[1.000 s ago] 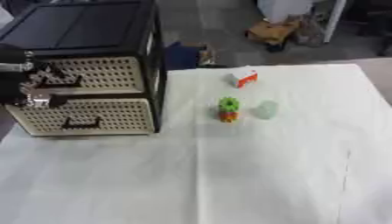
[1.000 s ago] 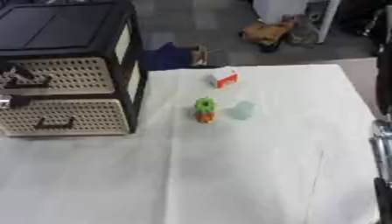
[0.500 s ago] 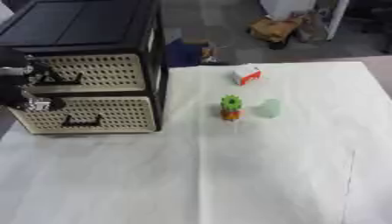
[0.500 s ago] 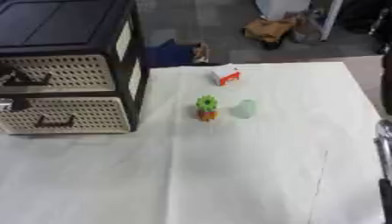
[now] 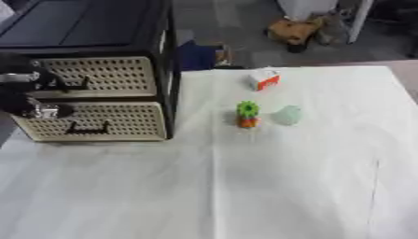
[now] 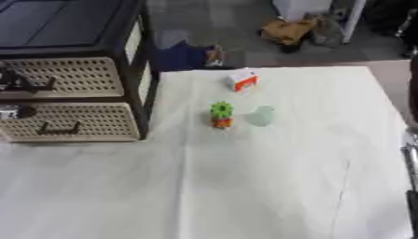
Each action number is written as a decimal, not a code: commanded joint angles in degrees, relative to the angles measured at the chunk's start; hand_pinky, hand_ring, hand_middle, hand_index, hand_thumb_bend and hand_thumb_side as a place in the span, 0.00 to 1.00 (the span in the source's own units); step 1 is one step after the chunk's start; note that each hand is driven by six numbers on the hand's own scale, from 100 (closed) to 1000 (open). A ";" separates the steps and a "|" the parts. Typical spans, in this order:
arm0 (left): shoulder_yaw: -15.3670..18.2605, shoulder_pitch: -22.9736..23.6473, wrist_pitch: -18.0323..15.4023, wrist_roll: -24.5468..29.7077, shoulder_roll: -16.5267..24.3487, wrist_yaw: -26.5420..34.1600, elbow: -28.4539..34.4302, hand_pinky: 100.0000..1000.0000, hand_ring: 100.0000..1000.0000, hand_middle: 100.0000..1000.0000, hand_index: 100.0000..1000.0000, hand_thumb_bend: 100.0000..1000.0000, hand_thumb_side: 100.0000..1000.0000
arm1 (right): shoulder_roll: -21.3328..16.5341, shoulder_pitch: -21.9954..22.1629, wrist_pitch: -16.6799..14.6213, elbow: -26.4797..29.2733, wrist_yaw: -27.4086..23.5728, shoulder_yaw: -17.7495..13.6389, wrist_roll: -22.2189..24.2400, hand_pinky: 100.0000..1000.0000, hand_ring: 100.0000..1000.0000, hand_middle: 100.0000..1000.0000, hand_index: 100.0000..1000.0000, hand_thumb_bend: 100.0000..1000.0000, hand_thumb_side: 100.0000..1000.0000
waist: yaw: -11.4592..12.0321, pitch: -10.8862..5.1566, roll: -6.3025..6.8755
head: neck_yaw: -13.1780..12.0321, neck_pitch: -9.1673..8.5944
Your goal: Pick up objects from table and place into drawer.
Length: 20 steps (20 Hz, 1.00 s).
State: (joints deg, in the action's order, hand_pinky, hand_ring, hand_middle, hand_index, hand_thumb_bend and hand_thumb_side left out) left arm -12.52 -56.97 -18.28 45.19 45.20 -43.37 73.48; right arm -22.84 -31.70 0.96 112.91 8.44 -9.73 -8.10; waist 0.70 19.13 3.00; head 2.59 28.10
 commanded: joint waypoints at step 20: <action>-0.25 4.50 -2.36 1.04 4.75 3.10 7.17 0.00 0.00 0.00 0.73 0.25 1.00 | -0.51 -0.03 0.32 1.11 -0.18 -0.79 -0.58 0.62 0.57 0.49 0.79 0.00 1.00 | 1.18 -2.09 -0.54 | 1.50 0.13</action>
State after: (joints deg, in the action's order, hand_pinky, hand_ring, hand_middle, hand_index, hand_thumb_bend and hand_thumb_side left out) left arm -12.74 -52.13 -18.90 44.57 47.28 -41.08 79.07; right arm -22.77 -31.22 1.25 112.93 8.43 -10.06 -8.43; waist 1.76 18.41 2.63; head 3.78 28.16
